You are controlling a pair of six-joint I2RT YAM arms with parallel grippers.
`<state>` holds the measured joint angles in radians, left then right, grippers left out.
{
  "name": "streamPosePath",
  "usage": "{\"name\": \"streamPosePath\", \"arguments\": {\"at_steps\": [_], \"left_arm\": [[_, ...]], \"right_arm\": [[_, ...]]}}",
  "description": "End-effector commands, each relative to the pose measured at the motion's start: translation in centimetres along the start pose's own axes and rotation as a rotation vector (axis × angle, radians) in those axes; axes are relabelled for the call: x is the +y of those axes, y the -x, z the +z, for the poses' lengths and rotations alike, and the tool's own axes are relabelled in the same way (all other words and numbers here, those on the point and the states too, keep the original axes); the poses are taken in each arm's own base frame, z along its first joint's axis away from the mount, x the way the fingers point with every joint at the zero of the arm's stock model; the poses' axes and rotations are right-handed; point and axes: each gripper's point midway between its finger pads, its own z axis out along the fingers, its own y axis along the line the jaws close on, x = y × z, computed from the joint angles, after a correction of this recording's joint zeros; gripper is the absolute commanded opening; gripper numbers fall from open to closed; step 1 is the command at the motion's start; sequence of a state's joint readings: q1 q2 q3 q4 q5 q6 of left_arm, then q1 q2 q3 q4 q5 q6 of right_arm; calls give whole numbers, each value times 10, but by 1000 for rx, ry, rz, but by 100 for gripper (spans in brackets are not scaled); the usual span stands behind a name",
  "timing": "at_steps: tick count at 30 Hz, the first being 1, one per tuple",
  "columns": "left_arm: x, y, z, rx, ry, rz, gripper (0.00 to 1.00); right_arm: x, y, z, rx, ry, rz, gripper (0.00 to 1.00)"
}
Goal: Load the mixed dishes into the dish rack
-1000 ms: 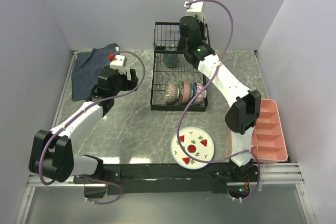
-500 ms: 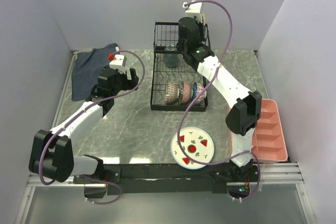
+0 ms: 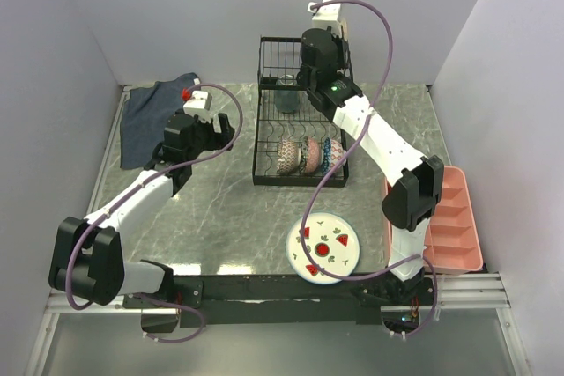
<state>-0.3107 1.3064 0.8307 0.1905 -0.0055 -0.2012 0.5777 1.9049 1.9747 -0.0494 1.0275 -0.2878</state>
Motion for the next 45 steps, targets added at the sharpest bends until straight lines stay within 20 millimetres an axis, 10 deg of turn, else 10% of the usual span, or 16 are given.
{"name": "streamPosePath", "arguments": {"at_steps": [1, 34, 45], "left_arm": [[-6, 18, 2, -62, -29, -15, 94], [-1, 6, 8, -25, -8, -18, 95], [-2, 4, 12, -16, -11, -20, 95]], "right_arm": [[-55, 45, -14, -57, -107, 132, 0], [-5, -36, 36, 117, -145, -34, 0], [-14, -29, 29, 66, -154, -53, 2]]}}
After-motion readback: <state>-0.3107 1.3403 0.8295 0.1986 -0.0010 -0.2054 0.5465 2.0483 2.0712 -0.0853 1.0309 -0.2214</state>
